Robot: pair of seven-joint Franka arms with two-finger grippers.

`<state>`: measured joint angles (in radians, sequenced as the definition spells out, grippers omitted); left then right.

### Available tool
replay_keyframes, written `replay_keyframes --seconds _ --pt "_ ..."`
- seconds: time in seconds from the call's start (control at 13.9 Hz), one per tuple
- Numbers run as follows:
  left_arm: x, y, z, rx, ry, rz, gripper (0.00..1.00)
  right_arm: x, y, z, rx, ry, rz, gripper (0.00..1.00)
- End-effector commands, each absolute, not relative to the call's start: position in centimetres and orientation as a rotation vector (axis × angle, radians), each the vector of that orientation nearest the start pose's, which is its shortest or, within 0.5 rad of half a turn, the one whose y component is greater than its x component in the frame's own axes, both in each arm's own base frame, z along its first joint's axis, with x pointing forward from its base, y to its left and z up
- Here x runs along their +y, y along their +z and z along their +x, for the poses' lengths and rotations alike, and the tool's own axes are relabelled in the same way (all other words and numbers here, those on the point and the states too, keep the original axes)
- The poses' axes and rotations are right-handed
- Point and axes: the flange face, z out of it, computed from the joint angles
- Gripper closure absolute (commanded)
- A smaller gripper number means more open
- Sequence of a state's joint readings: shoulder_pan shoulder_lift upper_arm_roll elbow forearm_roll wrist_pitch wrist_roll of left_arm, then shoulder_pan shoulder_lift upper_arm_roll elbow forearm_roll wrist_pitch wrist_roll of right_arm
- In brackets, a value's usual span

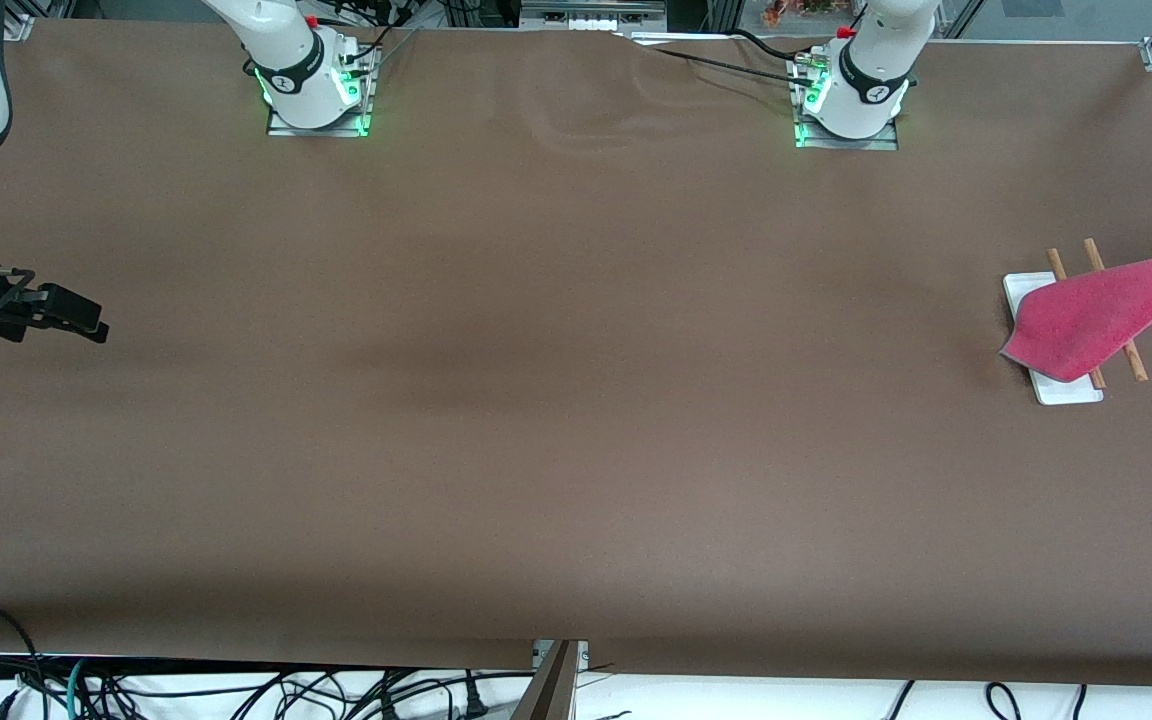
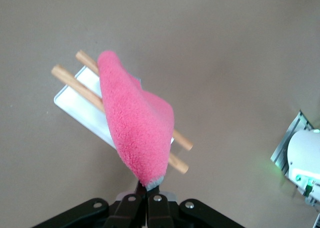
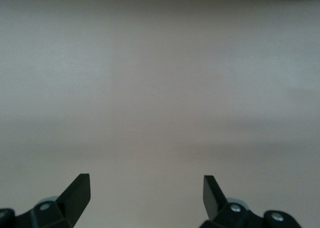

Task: Pass towel and hang on rack
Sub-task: 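Drape the towel over the wooden dowels and release the left gripper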

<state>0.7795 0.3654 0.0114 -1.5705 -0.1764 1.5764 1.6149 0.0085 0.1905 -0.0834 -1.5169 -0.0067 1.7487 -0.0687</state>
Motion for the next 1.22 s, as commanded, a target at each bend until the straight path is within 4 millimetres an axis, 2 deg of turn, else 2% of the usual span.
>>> replay_keyframes --seconds 0.0,0.14,0.22,0.29,0.5,0.57,0.65,0.72,0.86,1.15 --pt "46.3 39.3 45.0 1.456 -0.071 -3.217 1.00 -5.5 58.0 60.0 0.006 -0.117 -3.177 0.00" --pt "48.2 38.2 44.1 1.462 -0.098 -3.202 1.00 -6.0 57.3 59.3 0.040 -0.045 -3.176 0.00" --pt "49.0 37.7 43.7 1.476 -0.116 -3.178 1.00 -7.0 57.1 59.3 0.049 -0.053 -3.177 0.00" --pt "49.7 37.0 43.3 1.486 -0.126 -3.170 1.00 -7.0 57.1 59.4 0.041 -0.058 -3.182 0.00" --pt "51.2 35.2 42.3 1.472 -0.145 -3.178 1.00 -4.1 58.1 59.5 -0.083 -0.071 -3.226 0.00" --pt "51.4 35.3 42.3 1.466 -0.144 -3.170 0.82 -4.1 58.6 59.4 -0.082 -0.086 -3.221 0.00" --pt "51.7 35.5 42.7 1.465 -0.151 -3.151 0.19 -4.1 58.5 59.4 -0.069 -0.085 -3.216 0.00" --pt "52.2 34.7 42.6 1.463 -0.158 -3.158 0.00 -4.2 58.1 59.8 -0.074 -0.077 -3.215 0.00" --pt "52.9 34.7 42.5 1.462 -0.173 -3.151 0.00 -3.4 59.0 60.4 -0.090 -0.110 -3.216 0.00" --pt "53.8 35.6 42.5 1.428 -0.195 -3.137 0.00 -2.9 59.0 60.5 -0.109 -0.113 -3.213 0.00"
